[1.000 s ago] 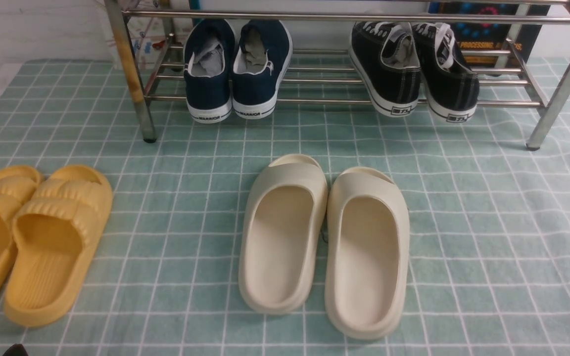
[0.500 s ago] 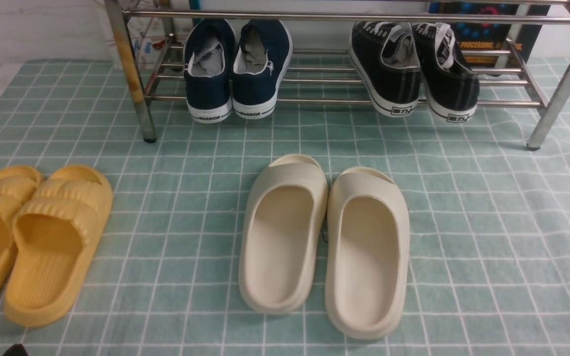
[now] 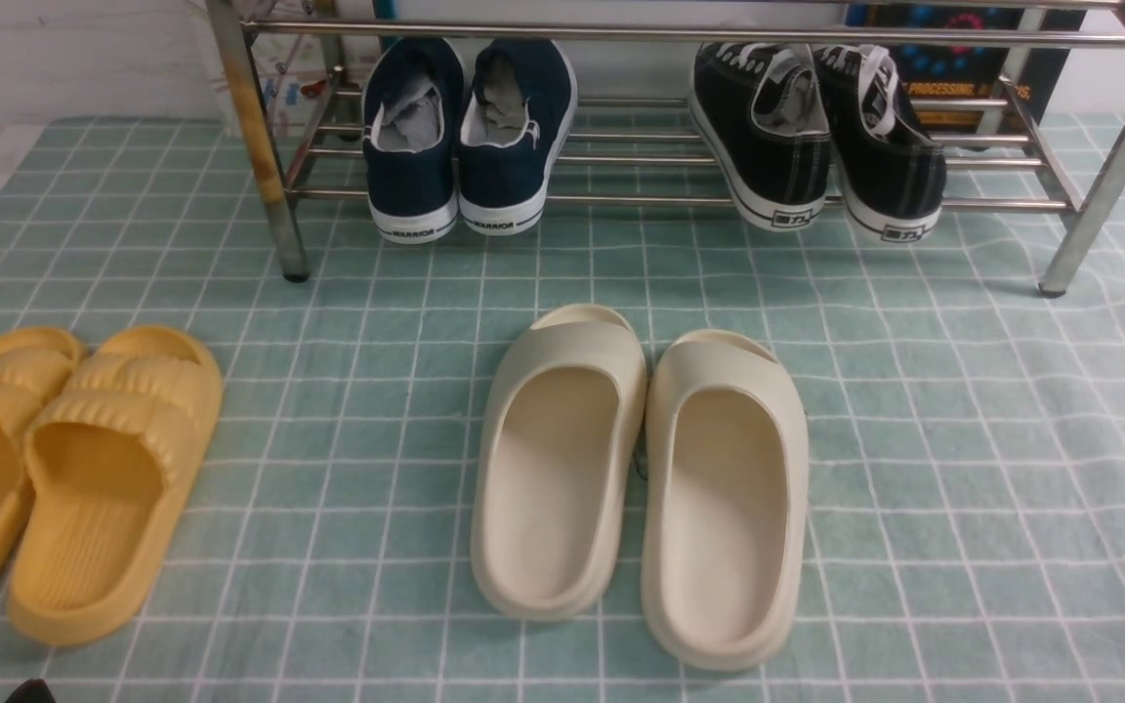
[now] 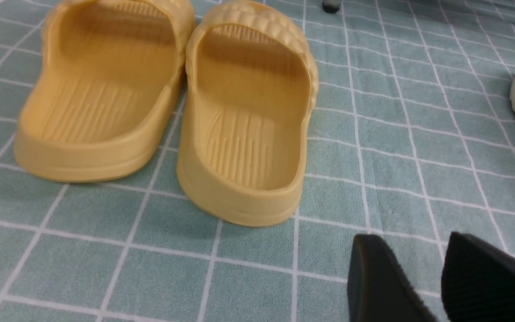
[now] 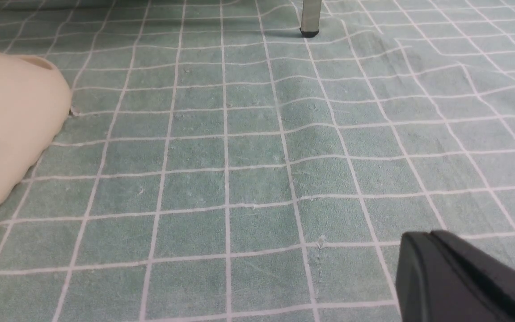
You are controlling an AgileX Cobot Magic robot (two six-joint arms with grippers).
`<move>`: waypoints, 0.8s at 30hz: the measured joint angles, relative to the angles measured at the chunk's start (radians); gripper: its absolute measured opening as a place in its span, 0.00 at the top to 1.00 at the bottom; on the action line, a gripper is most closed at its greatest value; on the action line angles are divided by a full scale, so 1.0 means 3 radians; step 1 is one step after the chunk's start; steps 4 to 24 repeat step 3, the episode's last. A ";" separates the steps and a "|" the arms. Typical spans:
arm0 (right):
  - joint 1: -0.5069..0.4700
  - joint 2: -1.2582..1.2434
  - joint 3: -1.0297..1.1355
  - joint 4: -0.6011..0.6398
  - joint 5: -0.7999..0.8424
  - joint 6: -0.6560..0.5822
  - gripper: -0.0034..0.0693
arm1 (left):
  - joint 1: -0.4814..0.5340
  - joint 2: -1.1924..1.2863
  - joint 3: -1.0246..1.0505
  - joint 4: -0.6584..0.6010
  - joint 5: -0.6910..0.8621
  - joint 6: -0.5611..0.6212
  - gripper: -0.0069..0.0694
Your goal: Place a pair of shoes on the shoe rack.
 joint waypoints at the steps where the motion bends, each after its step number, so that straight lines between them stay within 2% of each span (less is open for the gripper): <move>1: 0.0003 0.0000 0.0000 0.0000 0.0000 0.0000 0.93 | 0.0000 0.0000 0.0000 0.0000 0.0000 0.0000 0.60; 24: 0.0006 0.0000 0.0000 0.0000 0.0000 0.0000 0.93 | 0.0000 0.0000 0.0000 0.0000 0.0000 0.0000 0.60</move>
